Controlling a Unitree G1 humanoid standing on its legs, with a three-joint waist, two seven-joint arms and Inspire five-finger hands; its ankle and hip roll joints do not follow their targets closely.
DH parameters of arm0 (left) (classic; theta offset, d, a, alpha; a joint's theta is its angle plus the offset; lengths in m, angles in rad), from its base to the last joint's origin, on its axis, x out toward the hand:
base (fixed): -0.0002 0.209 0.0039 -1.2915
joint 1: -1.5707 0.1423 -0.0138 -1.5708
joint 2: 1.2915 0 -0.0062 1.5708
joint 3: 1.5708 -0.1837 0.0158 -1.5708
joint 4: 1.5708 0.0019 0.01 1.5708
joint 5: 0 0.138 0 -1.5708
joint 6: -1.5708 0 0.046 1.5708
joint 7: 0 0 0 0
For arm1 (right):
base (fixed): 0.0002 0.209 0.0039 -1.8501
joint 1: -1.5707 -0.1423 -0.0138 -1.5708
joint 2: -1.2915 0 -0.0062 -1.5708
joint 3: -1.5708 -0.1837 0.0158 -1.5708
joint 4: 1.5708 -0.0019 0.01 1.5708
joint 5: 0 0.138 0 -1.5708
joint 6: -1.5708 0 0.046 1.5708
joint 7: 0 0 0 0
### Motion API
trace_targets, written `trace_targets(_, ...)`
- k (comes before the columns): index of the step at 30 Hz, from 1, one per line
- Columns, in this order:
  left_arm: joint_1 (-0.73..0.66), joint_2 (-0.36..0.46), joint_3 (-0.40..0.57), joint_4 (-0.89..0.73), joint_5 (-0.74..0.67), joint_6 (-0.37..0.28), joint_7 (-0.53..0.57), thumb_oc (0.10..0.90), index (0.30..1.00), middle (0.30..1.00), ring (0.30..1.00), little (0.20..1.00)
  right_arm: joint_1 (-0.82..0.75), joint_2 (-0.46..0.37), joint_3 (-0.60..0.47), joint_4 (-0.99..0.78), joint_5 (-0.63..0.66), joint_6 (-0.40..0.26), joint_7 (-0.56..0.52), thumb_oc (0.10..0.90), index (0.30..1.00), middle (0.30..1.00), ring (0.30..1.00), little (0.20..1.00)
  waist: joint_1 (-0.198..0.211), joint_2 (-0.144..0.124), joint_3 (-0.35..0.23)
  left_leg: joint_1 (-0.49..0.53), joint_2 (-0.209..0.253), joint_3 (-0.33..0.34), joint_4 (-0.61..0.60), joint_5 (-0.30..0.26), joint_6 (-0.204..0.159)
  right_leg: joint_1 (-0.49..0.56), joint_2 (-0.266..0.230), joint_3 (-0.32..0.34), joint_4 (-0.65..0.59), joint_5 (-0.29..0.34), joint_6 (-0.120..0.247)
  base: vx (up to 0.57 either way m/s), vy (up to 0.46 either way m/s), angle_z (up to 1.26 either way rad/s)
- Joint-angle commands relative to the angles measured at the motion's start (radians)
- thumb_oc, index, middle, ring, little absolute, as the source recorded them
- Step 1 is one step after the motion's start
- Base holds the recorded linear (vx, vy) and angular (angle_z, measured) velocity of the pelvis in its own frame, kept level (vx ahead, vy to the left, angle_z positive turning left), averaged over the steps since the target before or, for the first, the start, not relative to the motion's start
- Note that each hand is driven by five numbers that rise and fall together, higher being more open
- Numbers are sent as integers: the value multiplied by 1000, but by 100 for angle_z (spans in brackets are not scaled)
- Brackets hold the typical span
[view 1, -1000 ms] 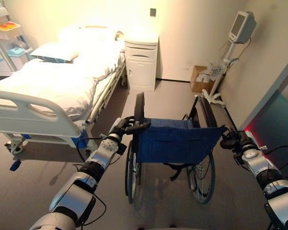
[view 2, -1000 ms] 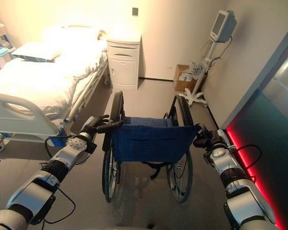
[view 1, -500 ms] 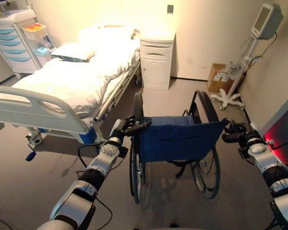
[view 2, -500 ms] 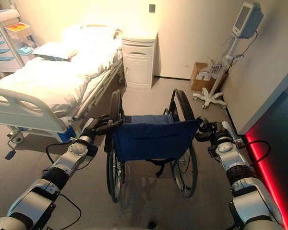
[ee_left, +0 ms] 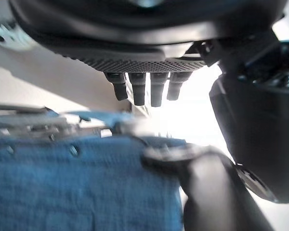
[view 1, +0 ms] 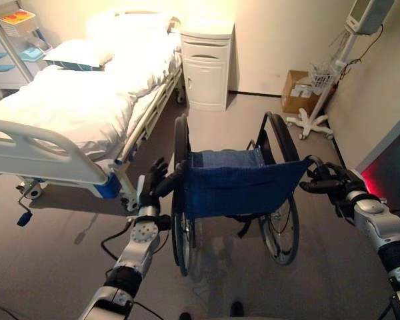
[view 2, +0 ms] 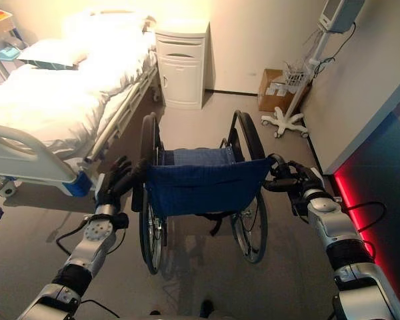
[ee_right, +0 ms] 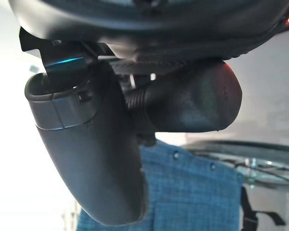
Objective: Push the wheelchair next to the bed
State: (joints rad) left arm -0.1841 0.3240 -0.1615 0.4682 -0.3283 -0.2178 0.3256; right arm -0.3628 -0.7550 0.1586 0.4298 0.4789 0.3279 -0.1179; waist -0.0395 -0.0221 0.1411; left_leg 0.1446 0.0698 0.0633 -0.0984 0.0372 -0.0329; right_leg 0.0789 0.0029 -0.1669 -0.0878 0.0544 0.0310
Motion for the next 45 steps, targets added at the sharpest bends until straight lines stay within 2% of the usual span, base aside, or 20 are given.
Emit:
trace_targets(1,-18,60,5,-100,46,-165,56,800,900,900,900,900,-40,174,-69,-215,33,-234,-72,800,900,900,900,900,44,-26,-44,-22,-116,20,12,-51,62,-8,-39,42,90,-18,61,-34,13,2)
trace_targets(4,32,75,14,-196,103,-231,86,800,900,900,900,900,36,161,-126,-352,-140,-322,-150,800,900,900,900,900,36,-24,-45,-23,-117,21,12,-56,67,-12,-35,54,89,-18,62,-35,15,3)
trace_targets(7,58,93,9,-261,174,-254,126,800,900,900,900,900,84,132,-172,-459,-287,-386,-237,800,900,900,900,900,29,-24,-46,-29,-117,28,13,-53,70,-22,-31,67,89,-14,61,-43,16,-9)
trace_targets(10,78,111,1,-295,230,-266,155,800,900,900,900,900,126,92,-217,-536,-415,-404,-307,800,900,900,900,900,18,-21,-46,-31,-118,35,14,-59,72,-28,-27,80,91,-17,63,-55,21,-9)
trace_targets(13,79,124,-18,-309,250,-262,165,800,900,900,900,900,160,42,-251,-579,-557,-357,-367,800,900,900,900,900,6,-22,-46,-30,-117,42,13,-64,73,-31,-23,93,90,-18,66,-38,18,-17)
trace_targets(16,79,132,-39,-309,244,-256,163,800,900,900,900,900,178,-10,-283,-587,-594,-322,-397,800,900,900,900,900,-6,-24,-45,-22,-115,49,12,-78,74,-25,-21,97,86,-23,72,-7,7,-7)
trace_targets(19,61,138,-58,-296,247,-254,162,800,900,900,900,900,160,-45,-292,-590,-541,-278,-378,800,900,900,900,900,-17,-25,-46,-23,-115,58,12,-80,74,-28,-19,105,85,-22,73,-37,8,-9)
trace_targets(22,46,142,-78,-299,267,-246,173,800,900,900,900,900,142,-67,-290,-584,-538,-263,-380,800,900,900,900,900,-25,-23,-47,-23,-113,67,12,-81,73,-31,-17,111,84,-21,73,-18,45,-6)
trace_targets(28,26,145,-119,-290,320,-234,216,800,900,900,900,900,99,-99,-279,-594,-648,-237,-398,800,900,900,900,900,-39,-17,-54,-24,-112,73,11,-85,71,-39,-14,123,89,-23,74,9,58,-11)
trace_targets(31,30,150,-133,-298,363,-219,224,800,900,900,900,900,103,-116,-263,-582,-744,-215,-356,800,900,900,900,900,-42,-16,-59,-26,-111,78,11,-88,71,-43,-14,128,90,-25,76,8,39,-6)
trace_targets(36,29,167,-150,-314,397,-209,224,800,900,900,900,900,121,-140,-235,-548,-802,-210,-308,800,900,900,900,900,-40,-18,-59,-30,-110,82,12,-89,74,-49,-16,126,96,-28,77,-1,4,-1)
trace_targets(38,23,174,-155,-320,408,-202,230,800,900,900,900,900,127,-148,-222,-530,-837,-237,-317,800,900,900,900,900,-40,-18,-58,-29,-110,82,12,-90,76,-48,-17,123,96,-28,78,0,0,0)
trace_targets(41,7,183,-168,-330,416,-197,243,800,900,900,900,900,100,-163,-201,-530,-898,-327,-393,800,900,900,900,900,-38,-15,-57,-28,-112,81,13,-92,76,-48,-19,121,99,-30,79,0,0,0)
trace_targets(45,12,189,-158,-356,466,-227,309,800,900,900,900,900,120,-148,-209,-535,-870,-378,-454,800,900,900,900,900,-40,-9,-58,-26,-112,77,12,-94,76,-49,-19,124,102,-33,80,24,22,0)
